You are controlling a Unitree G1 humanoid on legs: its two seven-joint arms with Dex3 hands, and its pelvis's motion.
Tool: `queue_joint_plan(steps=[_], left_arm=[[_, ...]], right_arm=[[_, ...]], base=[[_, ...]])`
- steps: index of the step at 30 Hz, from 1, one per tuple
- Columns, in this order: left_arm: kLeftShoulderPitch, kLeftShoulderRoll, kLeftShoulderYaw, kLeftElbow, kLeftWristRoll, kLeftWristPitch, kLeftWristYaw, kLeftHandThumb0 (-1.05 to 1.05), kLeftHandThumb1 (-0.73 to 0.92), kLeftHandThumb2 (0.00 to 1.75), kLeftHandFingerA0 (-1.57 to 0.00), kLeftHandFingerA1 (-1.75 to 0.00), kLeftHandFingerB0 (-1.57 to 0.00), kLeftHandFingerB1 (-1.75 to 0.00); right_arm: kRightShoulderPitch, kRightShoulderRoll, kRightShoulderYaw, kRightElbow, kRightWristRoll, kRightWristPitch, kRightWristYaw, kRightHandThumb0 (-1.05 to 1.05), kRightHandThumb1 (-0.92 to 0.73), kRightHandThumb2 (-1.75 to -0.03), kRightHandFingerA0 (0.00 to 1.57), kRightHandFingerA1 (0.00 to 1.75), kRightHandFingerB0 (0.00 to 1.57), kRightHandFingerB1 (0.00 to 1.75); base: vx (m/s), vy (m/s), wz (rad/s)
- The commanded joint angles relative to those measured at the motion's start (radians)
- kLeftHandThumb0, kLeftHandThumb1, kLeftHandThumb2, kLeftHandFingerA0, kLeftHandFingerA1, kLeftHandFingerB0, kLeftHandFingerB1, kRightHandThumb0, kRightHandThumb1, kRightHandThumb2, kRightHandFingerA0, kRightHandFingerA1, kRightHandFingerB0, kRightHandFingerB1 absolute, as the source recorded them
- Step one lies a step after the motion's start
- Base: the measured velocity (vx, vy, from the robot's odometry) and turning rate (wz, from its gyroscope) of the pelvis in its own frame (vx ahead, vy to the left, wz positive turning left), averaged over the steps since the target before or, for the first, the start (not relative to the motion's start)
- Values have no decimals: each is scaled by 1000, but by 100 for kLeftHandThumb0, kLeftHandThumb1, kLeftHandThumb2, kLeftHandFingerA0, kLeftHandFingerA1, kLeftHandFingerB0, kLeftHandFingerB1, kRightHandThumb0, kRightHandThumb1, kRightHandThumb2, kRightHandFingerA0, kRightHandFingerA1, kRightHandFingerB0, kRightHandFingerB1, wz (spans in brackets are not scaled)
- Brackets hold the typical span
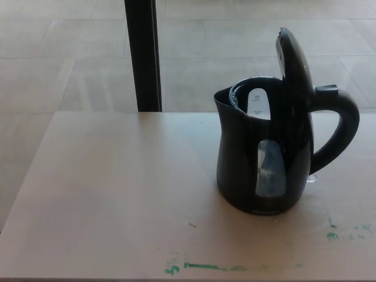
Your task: The robot uses its right hand to push down on the lid of a kettle kept in the middle of the desk to close it
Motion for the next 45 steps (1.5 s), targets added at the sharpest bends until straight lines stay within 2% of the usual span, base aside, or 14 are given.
queue_joint_plan(steps=[1,16,17,19,20,22,23,24,28,40,41,42,43,45], left_arm=[[-27,41,92,56,-119,17,-125,-83,62,72,-37,-47,-32,-39],[-19,44,112,71,-112,11,-136,-84,63,71,-38,-49,-32,-40],[-18,43,108,74,-104,7,-126,-79,72,62,-43,-52,-38,-38],[-19,43,109,79,-104,8,-120,-79,72,62,-43,-52,-38,-38],[-15,50,104,72,-101,3,-132,-79,73,62,-42,-50,-36,-37],[-13,56,91,69,-91,-4,-138,-86,64,75,-38,-50,-32,-41],[-14,58,93,70,-94,-2,-134,-80,73,62,-41,-44,-35,-36],[-13,58,99,67,-105,0,-146,-81,73,60,-41,-46,-34,-36],[-15,61,96,71,-110,8,-144,-84,62,74,-37,-49,-31,-41],[-11,68,90,72,-120,11,-126,-78,72,62,-40,-45,-34,-36],[-11,69,87,72,-116,9,-118,-77,73,62,-43,-47,-36,-37],[-10,69,87,74,-115,5,-120,-77,73,62,-43,-47,-36,-37],[-10,69,95,74,-126,13,-132,-82,64,71,-38,-50,-32,-41],[-8,70,96,76,-127,14,-135,-82,63,70,-38,-50,-32,-41]], right_arm=[[-7,-7,-171,-92,263,46,142,-79,-61,-59,53,99,38,73],[-273,-173,-298,-403,341,145,91,-80,-64,-59,58,63,48,51],[-319,-198,-293,-422,352,158,101,-81,-50,-93,49,66,38,54],[-349,-219,-287,-458,360,185,107,-81,-50,-93,49,66,38,54],[-382,-231,-279,-467,364,186,111,-80,-65,-60,49,61,46,46],[-431,-264,-249,-543,350,221,92,-82,-67,-61,44,60,46,44],[-482,-295,-216,-582,333,229,86,-83,-53,-92,33,61,32,51],[-519,-309,-195,-602,328,238,80,-82,-69,-61,31,55,32,39],[-602,-340,-96,-695,271,281,44,-76,-75,-63,24,50,25,35],[-920,-340,260,-649,147,316,73,-77,-68,-61,27,42,25,29],[-938,-339,309,-650,105,306,65,-79,-55,-93,24,51,18,42],[-943,-340,330,-647,93,288,72,-79,-55,-93,24,51,18,42],[-957,-342,359,-647,82,290,84,-77,-70,-62,30,42,26,29],[-983,-339,427,-659,63,331,106,-80,-69,-62,30,39,25,29]], base=[[0,0,0],[0,0,0],[0,0,0],[0,0,0],[0,0,0],[0,0,0],[0,0,0],[0,0,0],[3,-1,2],[0,0,0],[0,0,0],[0,0,0],[0,0,0],[0,0,0]])
